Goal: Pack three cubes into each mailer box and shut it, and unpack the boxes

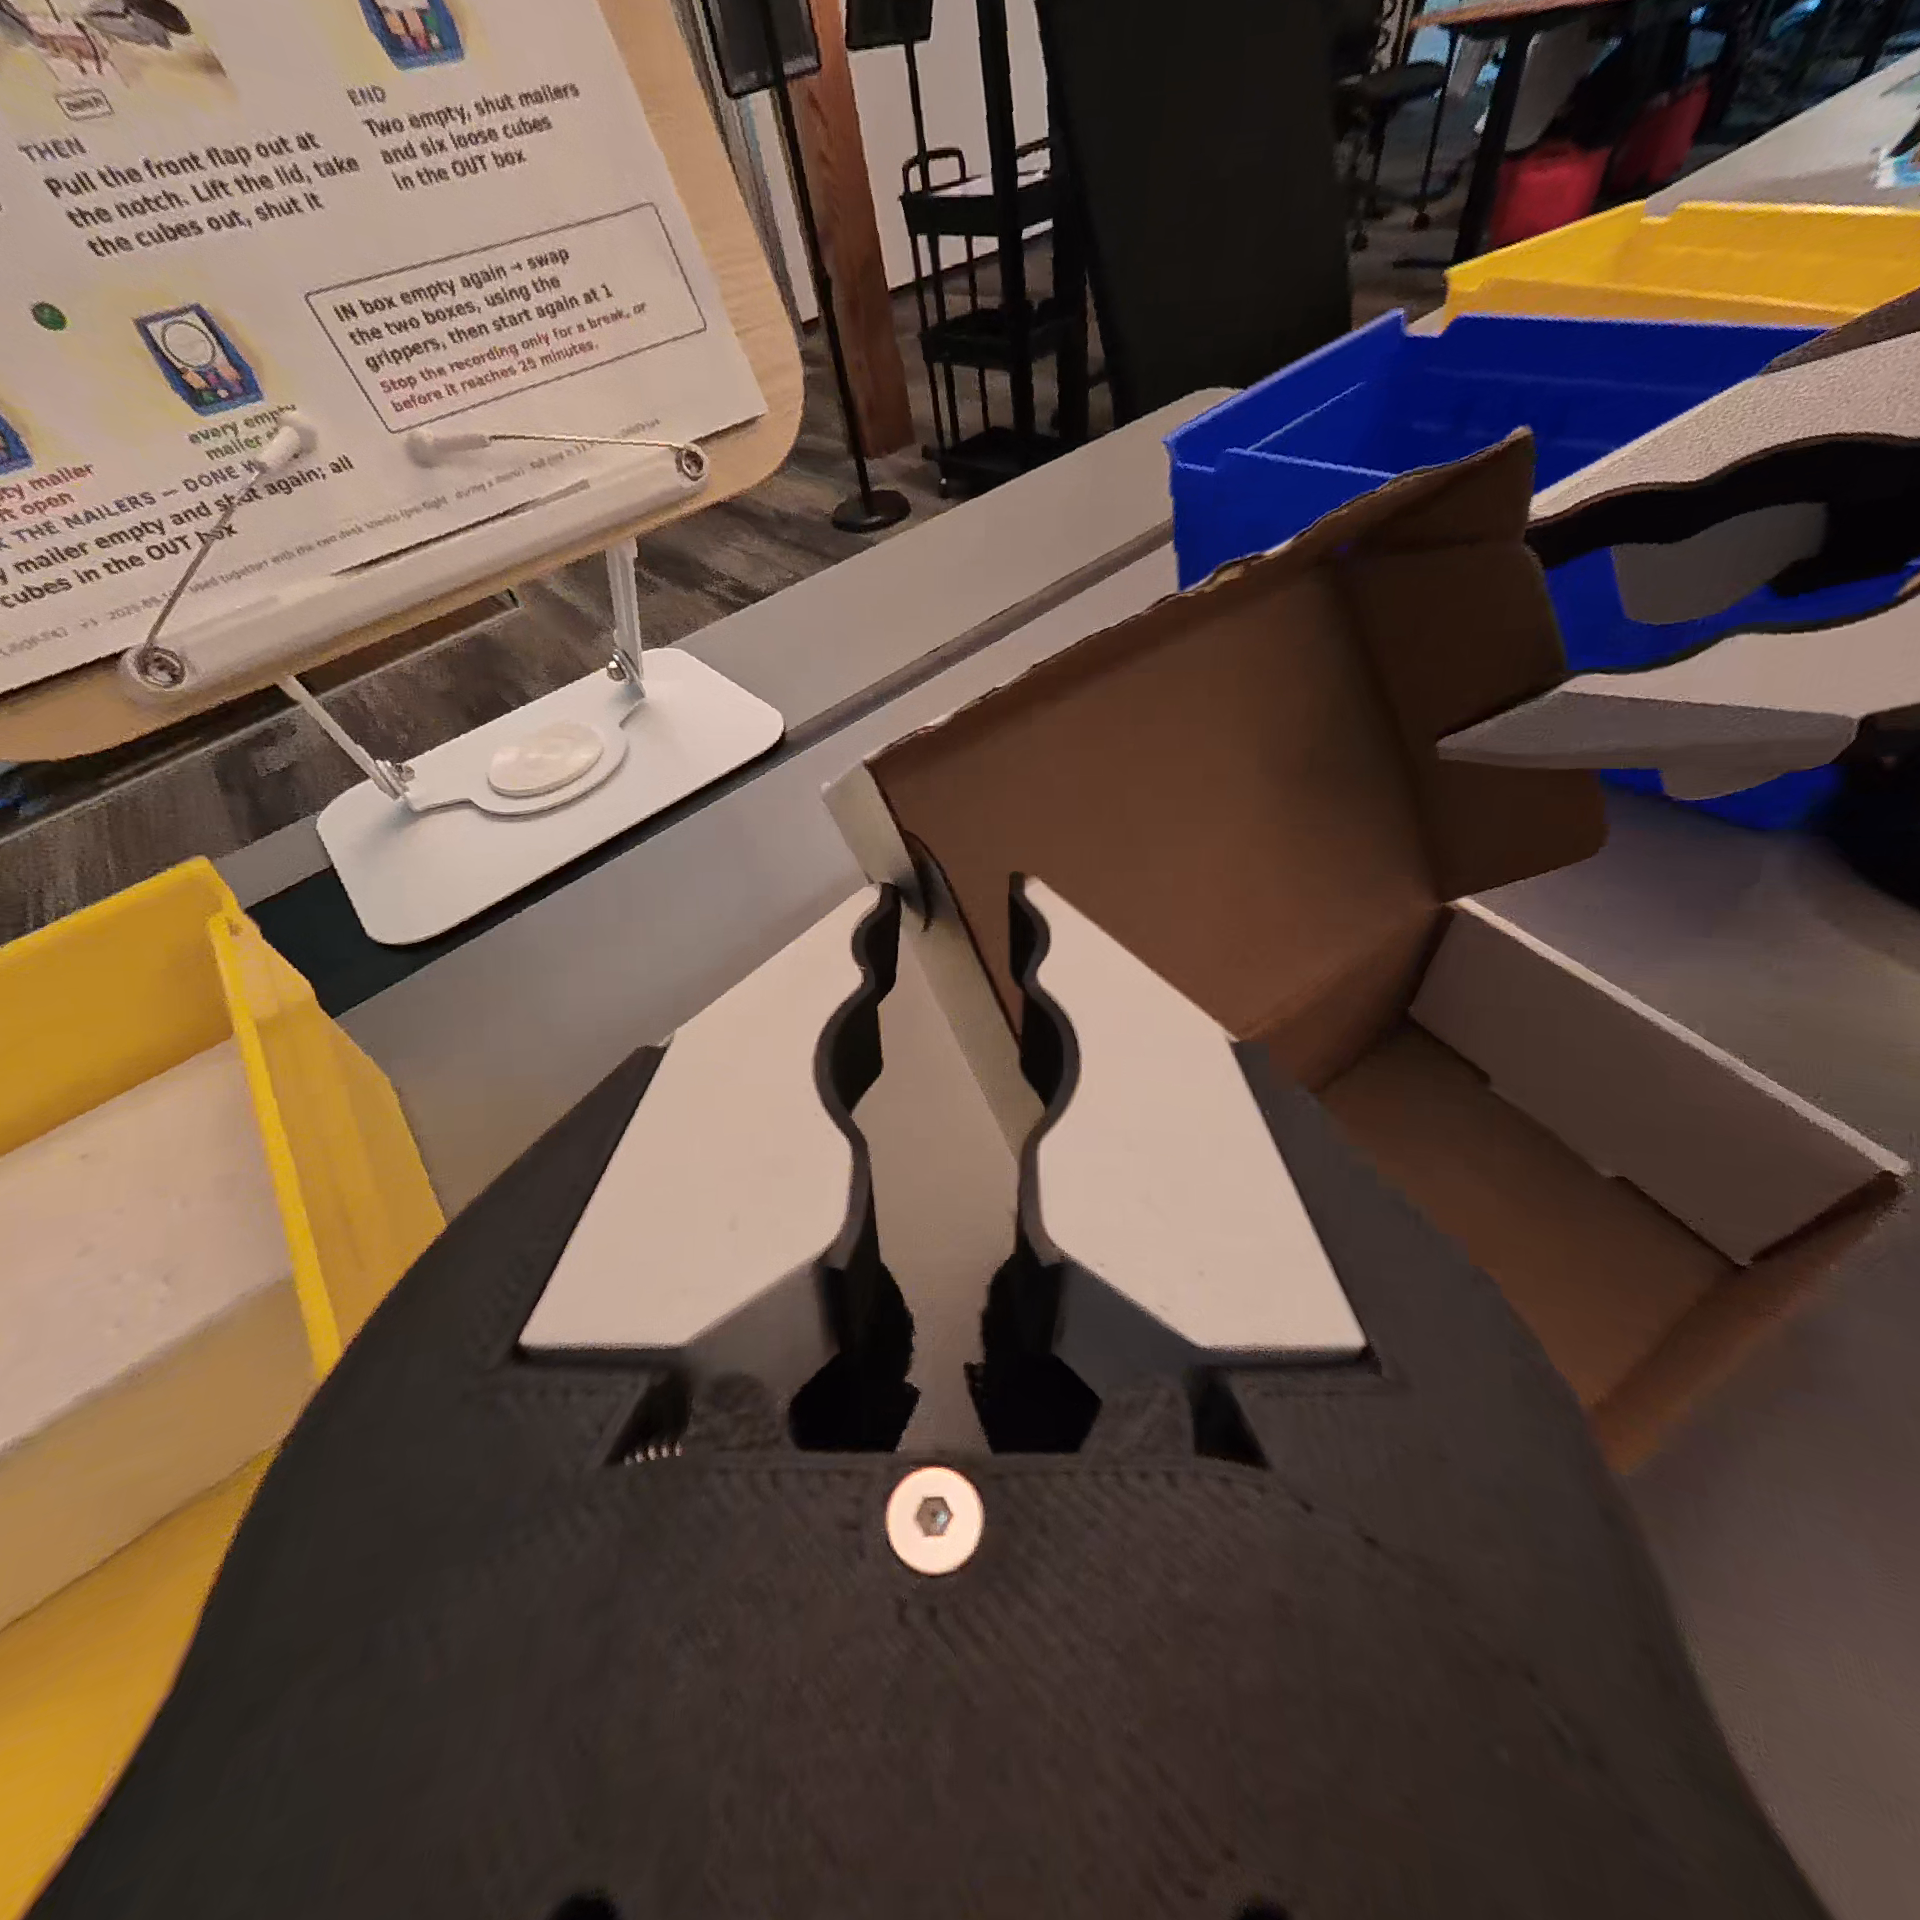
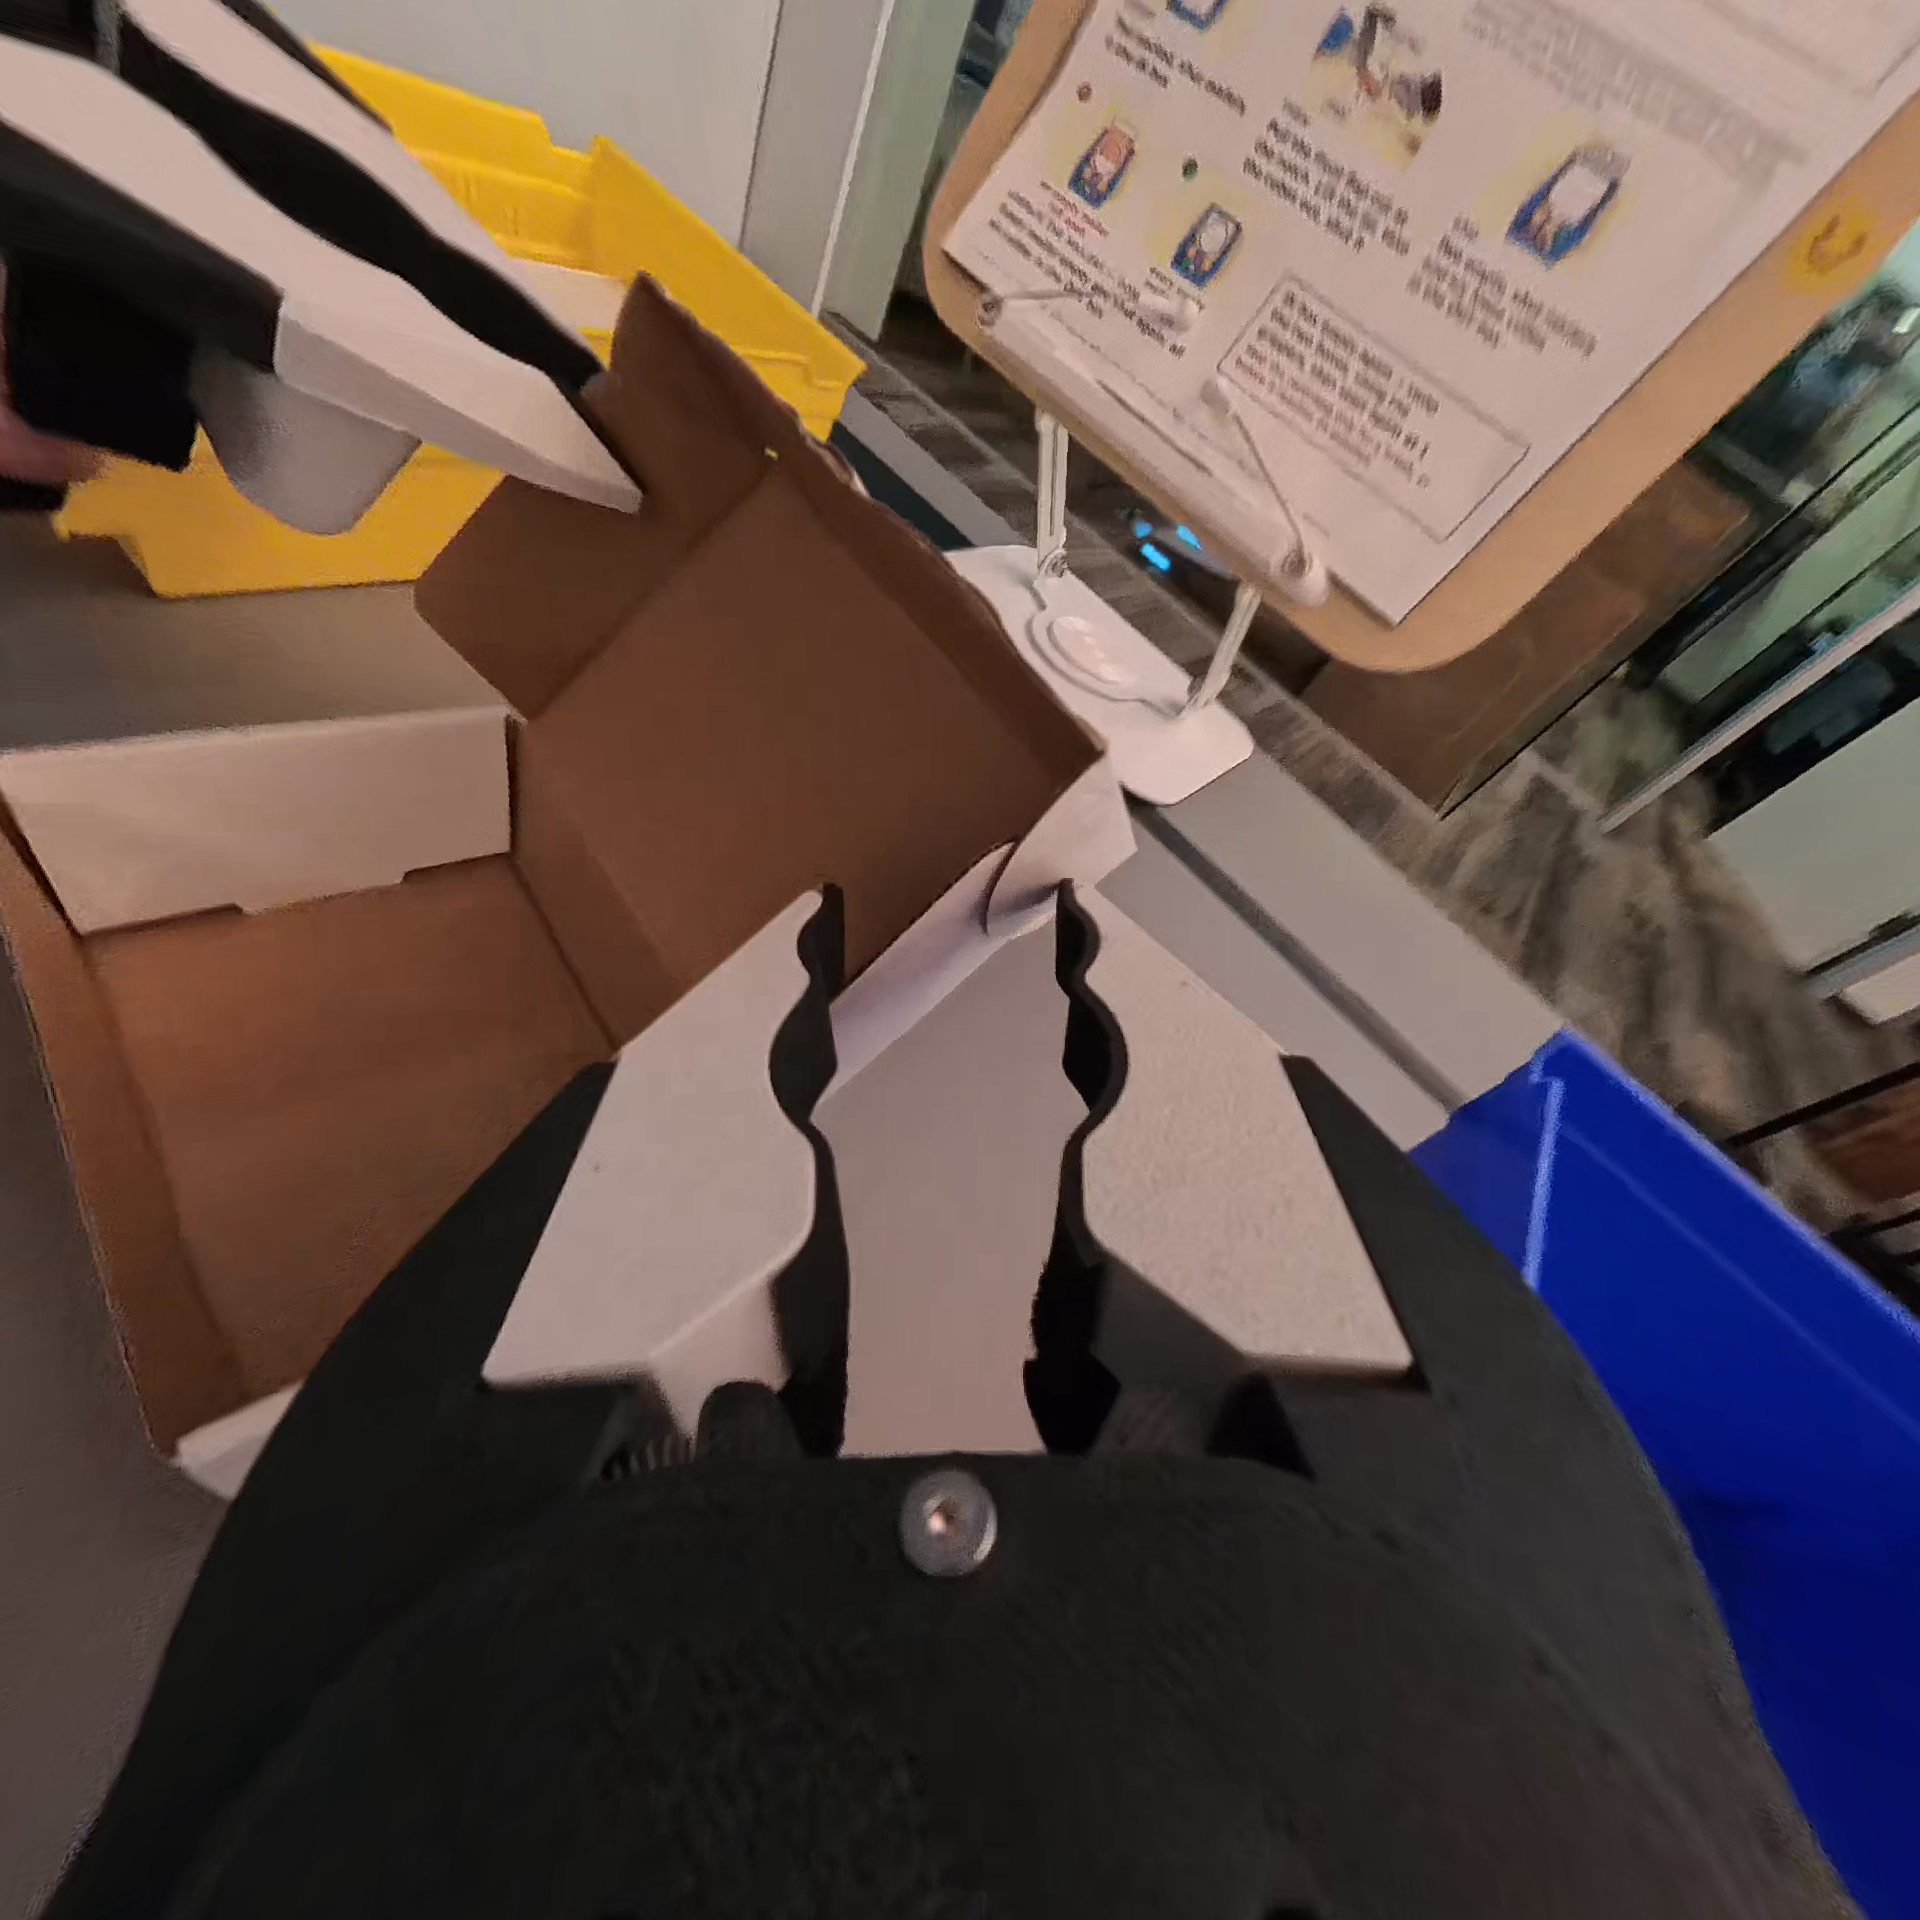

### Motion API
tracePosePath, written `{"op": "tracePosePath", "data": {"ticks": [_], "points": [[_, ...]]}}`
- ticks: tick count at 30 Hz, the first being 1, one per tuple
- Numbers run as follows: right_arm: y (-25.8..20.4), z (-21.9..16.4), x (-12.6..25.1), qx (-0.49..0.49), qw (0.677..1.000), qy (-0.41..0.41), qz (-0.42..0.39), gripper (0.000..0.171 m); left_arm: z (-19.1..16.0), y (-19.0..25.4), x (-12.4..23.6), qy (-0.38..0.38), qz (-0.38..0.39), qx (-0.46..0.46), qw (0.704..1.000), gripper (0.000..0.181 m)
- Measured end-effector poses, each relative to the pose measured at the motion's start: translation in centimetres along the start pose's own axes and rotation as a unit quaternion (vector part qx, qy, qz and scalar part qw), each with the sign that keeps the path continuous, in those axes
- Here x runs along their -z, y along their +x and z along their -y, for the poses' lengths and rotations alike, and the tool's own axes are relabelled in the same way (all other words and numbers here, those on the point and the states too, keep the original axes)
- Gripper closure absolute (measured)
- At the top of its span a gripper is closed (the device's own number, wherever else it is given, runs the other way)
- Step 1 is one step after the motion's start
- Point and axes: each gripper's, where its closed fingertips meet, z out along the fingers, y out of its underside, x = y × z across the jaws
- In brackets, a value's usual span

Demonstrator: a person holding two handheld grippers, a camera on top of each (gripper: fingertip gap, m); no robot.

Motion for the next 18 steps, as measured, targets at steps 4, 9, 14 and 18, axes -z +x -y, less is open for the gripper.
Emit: {"op": "tracePosePath", "data": {"ticks": [4,9,14,18], "points": [[-1.2,0.3,1.6,0.045,0.999,0.013,-0.02,0.131,-0.3,1.5,1.7,0.012,-0.008,0.002,1.0,0.155],[-3.2,0.7,3.4,0.026,0.999,0.018,-0.021,0.129,-0.9,3.5,3.6,0.016,-0.017,0.001,1.0,0.143],[-5.7,0.4,5.1,0.0,1.0,0.019,-0.006,0.128,-2.1,5.2,5.1,0.009,-0.029,-0.001,1.0,0.132],[-7.3,-0.4,5.8,-0.007,1.0,0.006,0.003,0.128,-3.6,6.3,5.9,-0.003,-0.03,-0.009,1.0,0.13]]}}
